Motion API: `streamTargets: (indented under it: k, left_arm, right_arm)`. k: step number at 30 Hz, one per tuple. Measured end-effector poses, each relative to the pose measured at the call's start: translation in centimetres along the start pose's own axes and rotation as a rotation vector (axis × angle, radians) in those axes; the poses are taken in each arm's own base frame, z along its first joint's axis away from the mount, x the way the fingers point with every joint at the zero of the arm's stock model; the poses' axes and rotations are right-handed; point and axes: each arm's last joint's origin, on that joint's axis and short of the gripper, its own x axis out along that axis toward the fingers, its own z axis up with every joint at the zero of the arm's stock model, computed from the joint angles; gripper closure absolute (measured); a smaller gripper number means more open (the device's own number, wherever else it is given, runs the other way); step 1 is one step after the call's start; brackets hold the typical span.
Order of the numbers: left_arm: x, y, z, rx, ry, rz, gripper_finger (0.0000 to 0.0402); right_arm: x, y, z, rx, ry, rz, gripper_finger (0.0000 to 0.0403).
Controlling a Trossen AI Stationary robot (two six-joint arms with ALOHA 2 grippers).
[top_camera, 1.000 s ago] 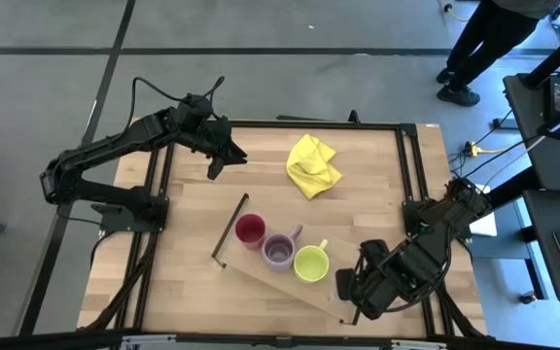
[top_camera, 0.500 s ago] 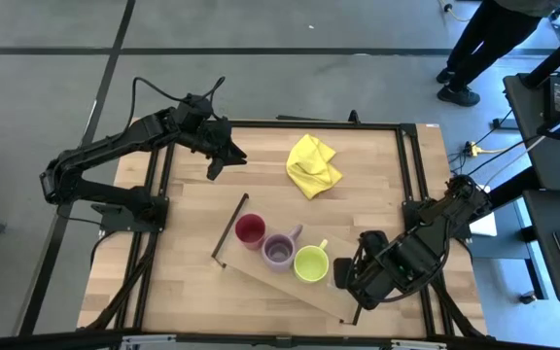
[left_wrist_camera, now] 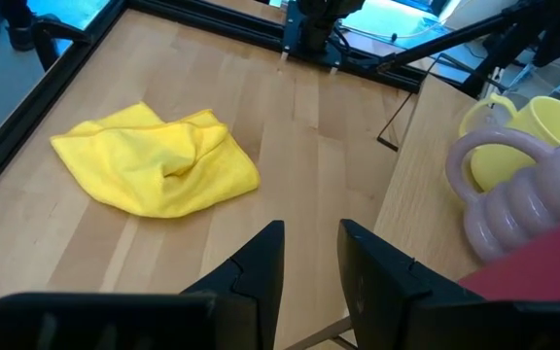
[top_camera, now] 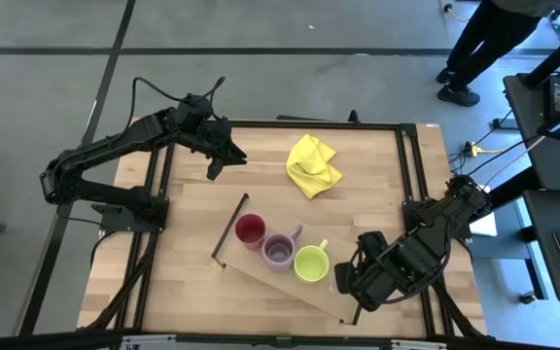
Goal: Stack small to large cups/mugs on shelf
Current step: Put the transparent mug on the shelf
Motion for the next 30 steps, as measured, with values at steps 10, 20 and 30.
streamTargets:
  k: [10, 20, 30]
  left_arm:
    - [0.0, 0.0, 0.0, 0.000, 0.000, 0.000, 0.0308]
    - [0.0, 0.0, 0.0, -0.008, 0.000, 0.000, 0.0308]
    - [0.0, 0.0, 0.0, -0.007, -0.001, 0.002, 0.0308]
  right_arm:
    - [0.0, 0.0, 0.0, -0.008, -0.012, 0.007, 0.0315]
    - [-1.6, -0.2, 1.1, -0.070, -0.089, 0.105, 0.0299]
    - [-1.7, -0.2, 1.4, 0.016, 0.064, 0.029, 0.0313]
